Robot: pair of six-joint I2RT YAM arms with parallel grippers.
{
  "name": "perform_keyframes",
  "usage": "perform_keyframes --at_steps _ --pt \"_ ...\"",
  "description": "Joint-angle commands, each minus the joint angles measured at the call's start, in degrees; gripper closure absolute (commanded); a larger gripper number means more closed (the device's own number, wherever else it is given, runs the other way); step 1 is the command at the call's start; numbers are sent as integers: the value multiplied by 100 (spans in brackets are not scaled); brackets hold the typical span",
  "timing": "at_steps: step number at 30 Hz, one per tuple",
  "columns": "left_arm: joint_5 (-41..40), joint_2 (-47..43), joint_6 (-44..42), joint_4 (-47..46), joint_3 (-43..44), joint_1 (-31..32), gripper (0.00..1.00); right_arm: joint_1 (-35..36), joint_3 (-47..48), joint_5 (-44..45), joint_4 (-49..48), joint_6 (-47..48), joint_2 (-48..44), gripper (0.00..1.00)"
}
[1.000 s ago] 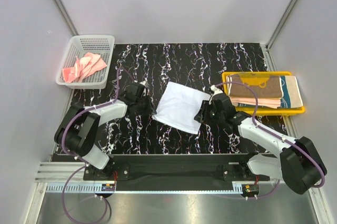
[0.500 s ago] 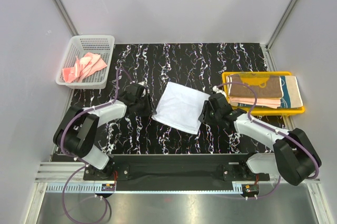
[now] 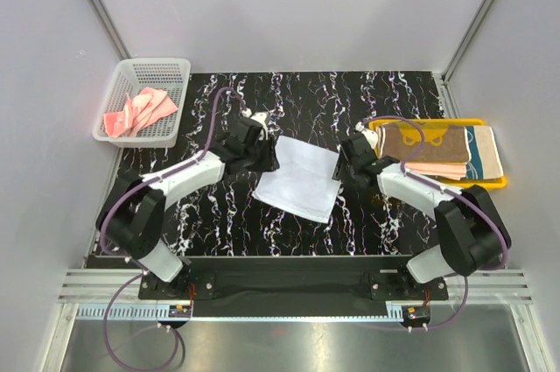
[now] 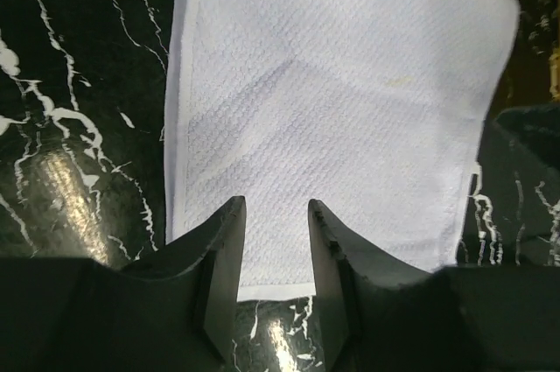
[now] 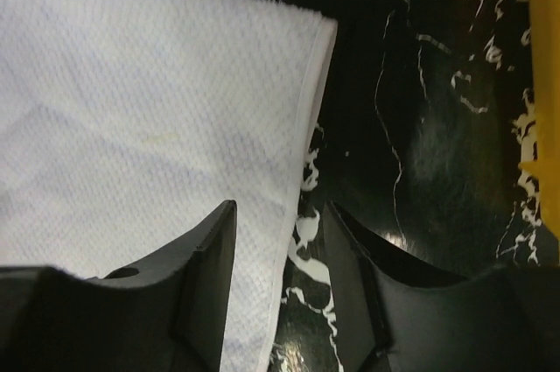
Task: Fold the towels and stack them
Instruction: Fold the towel
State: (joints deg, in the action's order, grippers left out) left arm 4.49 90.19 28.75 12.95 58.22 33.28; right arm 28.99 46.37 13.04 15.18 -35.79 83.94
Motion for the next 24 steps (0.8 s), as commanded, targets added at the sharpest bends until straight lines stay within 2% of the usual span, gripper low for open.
perform_keyframes --at_steps 1,6,13,18,24 --pt "176 672 -300 -22 269 100 62 -139 600 471 2 72 393 50" --pt "-150 1062 121 68 42 197 66 -236 1057 568 -59 169 1193 50" --pt "-432 772 1078 -415 -1039 267 71 -236 2059 279 38 502 2467 55" --pt "-555 176 2045 -820 -2067 486 75 -175 2201 -170 -103 792 2645 56" --pt "-564 -353 2609 -847 -2473 856 76 79 1692 -328 -138 811 2250 56"
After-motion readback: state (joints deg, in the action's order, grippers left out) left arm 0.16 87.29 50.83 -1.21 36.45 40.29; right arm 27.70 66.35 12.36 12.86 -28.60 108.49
